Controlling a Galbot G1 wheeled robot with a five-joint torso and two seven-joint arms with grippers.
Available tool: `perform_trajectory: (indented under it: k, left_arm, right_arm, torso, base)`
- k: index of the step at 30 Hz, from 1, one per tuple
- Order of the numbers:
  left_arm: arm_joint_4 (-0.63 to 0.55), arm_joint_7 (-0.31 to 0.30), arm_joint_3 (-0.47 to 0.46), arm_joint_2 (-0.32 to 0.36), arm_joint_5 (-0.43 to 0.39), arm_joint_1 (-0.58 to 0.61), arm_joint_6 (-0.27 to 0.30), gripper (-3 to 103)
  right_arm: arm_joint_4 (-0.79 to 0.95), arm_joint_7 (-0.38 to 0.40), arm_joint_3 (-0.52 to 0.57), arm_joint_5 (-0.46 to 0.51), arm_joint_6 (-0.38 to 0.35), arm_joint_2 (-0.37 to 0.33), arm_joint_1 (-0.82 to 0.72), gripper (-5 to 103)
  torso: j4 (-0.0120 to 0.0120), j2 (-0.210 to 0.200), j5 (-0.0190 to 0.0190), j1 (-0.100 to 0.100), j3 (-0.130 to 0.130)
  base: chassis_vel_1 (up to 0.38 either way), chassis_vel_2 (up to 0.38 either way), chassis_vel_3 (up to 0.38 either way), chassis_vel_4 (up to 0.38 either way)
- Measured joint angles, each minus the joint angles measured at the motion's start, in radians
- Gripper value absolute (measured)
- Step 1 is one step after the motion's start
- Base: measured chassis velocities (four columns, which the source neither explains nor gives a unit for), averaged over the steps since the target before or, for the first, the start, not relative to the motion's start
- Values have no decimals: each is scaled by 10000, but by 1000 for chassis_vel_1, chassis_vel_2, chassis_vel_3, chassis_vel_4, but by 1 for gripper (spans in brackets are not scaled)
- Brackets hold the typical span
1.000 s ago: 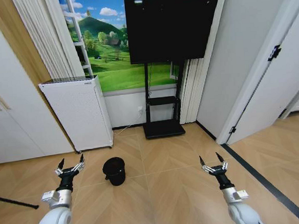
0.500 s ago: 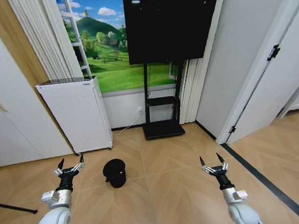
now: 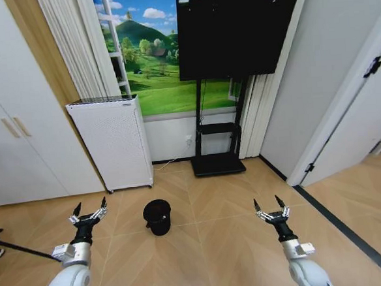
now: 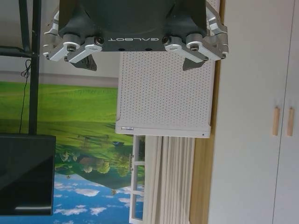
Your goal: Pick up the trash bin and place the garbage on the floor into it.
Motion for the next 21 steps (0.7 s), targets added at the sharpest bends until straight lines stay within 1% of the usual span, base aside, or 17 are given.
perform_trajectory:
  k: [1,2,3,5,6,7,10,12,17,21]
  left_arm:
    - [0,0,0,0,0,0,0,100]
    - [0,3,1,-2,0,5,0,100]
    - [0,6,1,-2,0,5,0,100]
    - [0,6,0,-1,0,4,0,100]
    - [0,7,0,1,0,2,0,100]
    - [0,11,0,5,-1,0,0,100]
    - [0,14,-2,8,-3,-4,0,100]
    - [1,17,-2,8,-4,-3,0,100]
    - [1,24,-2,8,-4,-3,-2,100]
    - [1,27,1,13,-14,-12,-4,100]
  right_arm:
    - [0,0,0,0,0,0,0,100]
    - [-8,-29,2,-15,19,-2,18,100]
    - [-17,-34,0,-15,21,-2,19,100]
    - [-17,-37,-1,-15,22,-1,21,100]
    - [-18,-37,-3,-15,22,-3,28,100]
    - [-18,-39,-7,-16,22,-12,26,100]
    - [25,-39,-8,-28,-116,-18,-11,100]
    - [55,-38,-8,-22,-165,-25,-29,100]
    - [70,-40,-7,-23,-188,-33,-49,100]
    - [105,-44,-11,-26,-191,-40,-43,100]
  torso:
    - [0,0,0,0,0]
    - [7,1,-10,-2,-1]
    - [8,0,3,-2,0]
    - [8,0,6,-2,-1]
    - [8,0,-5,-2,-1]
    - [8,0,-8,-1,0]
    - [6,0,1,0,0]
    - [6,0,-5,3,0]
    - [7,-1,-2,3,1]
    - [5,-1,-2,5,1]
  base:
    - [2,-97,-50,102]
    - [2,-61,-4,95]
    - [33,-61,-17,43]
    - [16,-30,-9,21]
    - [0,0,0,0]
    - [0,0,0,0]
    - [0,0,0,0]
    - [0,0,0,0]
    - [21,-11,-7,6]
    - [68,-63,-100,73]
